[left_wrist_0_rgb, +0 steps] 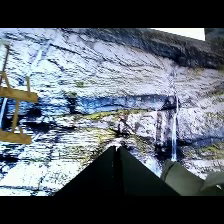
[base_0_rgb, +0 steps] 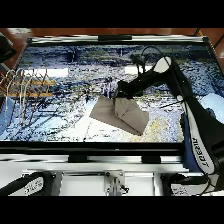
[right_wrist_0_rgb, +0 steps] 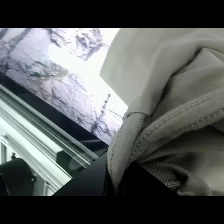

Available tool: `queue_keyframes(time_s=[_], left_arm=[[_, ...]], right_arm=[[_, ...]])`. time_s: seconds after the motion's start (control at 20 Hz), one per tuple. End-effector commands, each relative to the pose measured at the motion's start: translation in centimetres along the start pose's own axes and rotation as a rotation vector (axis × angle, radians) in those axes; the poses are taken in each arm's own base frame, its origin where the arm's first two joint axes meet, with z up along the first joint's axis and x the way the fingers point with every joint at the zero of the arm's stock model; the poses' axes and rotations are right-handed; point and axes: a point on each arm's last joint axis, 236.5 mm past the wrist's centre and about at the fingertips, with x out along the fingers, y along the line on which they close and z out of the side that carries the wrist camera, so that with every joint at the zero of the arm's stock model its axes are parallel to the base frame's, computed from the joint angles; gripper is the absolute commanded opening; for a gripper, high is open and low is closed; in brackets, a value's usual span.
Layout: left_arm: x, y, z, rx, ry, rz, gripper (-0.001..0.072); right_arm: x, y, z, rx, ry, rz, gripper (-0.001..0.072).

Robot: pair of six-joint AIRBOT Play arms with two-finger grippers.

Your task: Fold the shirts.

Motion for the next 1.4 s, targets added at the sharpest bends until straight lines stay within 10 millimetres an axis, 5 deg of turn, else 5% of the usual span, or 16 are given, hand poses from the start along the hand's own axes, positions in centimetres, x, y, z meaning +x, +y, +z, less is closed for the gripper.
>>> queue_keyframes(time_s=[0.0,0.25,0.3,0.35,0.4,0.55,0.75,0.85,0.95,1.0,1.05,1.35], left_arm=[[-2.5,1.8,1.3,-0.019,-0.06,0.043,0.004],[-2.4,1.4,1.2,-0.022,-0.057,0.027,0.0039],[-2.4,1.4,1.2,-0.022,-0.057,0.026,0.004],[-2.4,1.4,1.2,-0.023,-0.057,0.024,0.0039],[-2.4,1.4,1.2,-0.023,-0.057,0.024,0.0039],[-2.4,1.3,1.1,-0.023,-0.054,0.024,0.004],[-2.4,1.4,0.7,-0.007,-0.035,0.025,0.004],[-2.4,1.4,0.7,-0.007,-0.035,0.025,0.0039],[-2.4,1.4,0.6,-0.007,-0.032,0.025,0.004],[-2.4,1.4,0.6,-0.007,-0.031,0.025,0.004],[-2.4,1.4,0.6,-0.007,-0.031,0.025,0.004],[-2.4,1.4,0.6,-0.008,-0.031,0.025,0.004]], right_arm=[[4.1,0.9,0.8,0.01,-0.005,0.06,0.0065],[6.5,-0.1,1.7,0.071,-0.014,0.082,0.0067],[6.8,-0.4,2.2,0.101,-0.032,0.079,0.013],[7.1,-0.5,2.6,0.128,-0.044,0.088,0.0349],[7.2,-0.2,2.8,0.129,-0.051,0.107,0.0484],[5.7,-1.4,2.6,0.137,-0.03,0.1,0.0498],[-1.5,-10.4,-0.9,0.128,0.092,-0.177,0.0501],[-6.5,-16.3,-4.4,0.177,0.199,-0.375,0.0502],[-8.8,-19.2,-8.4,0.283,0.273,-0.378,0.0505],[-8.7,-19.8,-10.2,0.353,0.274,-0.323,0.0642],[-7.8,-19.9,-11.4,0.413,0.247,-0.255,0.0666],[-0.4,-19.6,-13.0,0.506,0.068,-0.031,0.0666]])
